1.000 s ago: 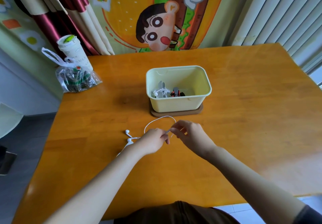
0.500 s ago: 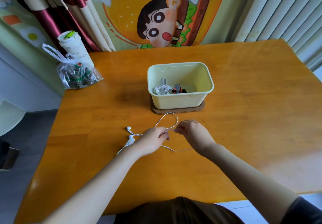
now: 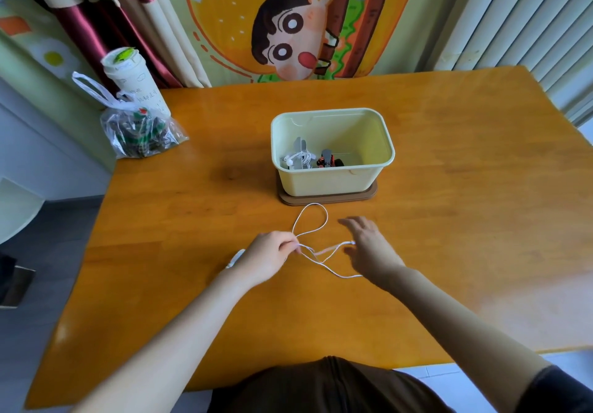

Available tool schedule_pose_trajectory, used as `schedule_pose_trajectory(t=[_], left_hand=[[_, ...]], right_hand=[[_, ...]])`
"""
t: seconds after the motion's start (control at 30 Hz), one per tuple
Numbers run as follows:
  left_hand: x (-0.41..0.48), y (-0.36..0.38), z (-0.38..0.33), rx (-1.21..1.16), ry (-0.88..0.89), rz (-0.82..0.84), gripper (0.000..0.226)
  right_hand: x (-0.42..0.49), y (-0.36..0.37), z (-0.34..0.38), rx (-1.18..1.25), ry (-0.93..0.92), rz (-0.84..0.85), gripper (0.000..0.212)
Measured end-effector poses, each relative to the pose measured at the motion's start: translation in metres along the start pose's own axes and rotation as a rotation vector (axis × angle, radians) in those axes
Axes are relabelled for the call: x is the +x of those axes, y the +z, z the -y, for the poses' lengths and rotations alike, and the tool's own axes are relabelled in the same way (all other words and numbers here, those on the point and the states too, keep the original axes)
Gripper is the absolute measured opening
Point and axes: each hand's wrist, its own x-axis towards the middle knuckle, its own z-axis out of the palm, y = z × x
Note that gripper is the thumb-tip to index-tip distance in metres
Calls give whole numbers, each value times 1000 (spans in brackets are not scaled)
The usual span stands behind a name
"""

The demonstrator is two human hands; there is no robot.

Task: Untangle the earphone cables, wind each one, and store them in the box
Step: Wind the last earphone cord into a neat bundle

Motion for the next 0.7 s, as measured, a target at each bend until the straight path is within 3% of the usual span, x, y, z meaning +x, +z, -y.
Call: schedule_pose_trajectory(t=[0.1,0.17,0.27,0.33,0.43,0.6,0.7], left_hand=[[2,5,-17,-32,44,26,22],[1,5,-22,-76,40,23,22],[-3,5,-16,-208,9,13,18],[-7,7,-7,-259,1,8,5],[-11,10,18,-233,-35,-36,11],[-17,11,61,135,-99,-230,35],[-23,10,79,404,-381,-139,46]], right_hand=[[-1,7,43,261,-179,118,54],[1,11,53,333,-179,102,37],[3,12,52,281,-140,105,18],[4,14,48,218,-133,101,19],[5,14,47,173,-129,95,23],[5,18,45,122,-102,152,26],[5,22,40,109,-49,221,26]])
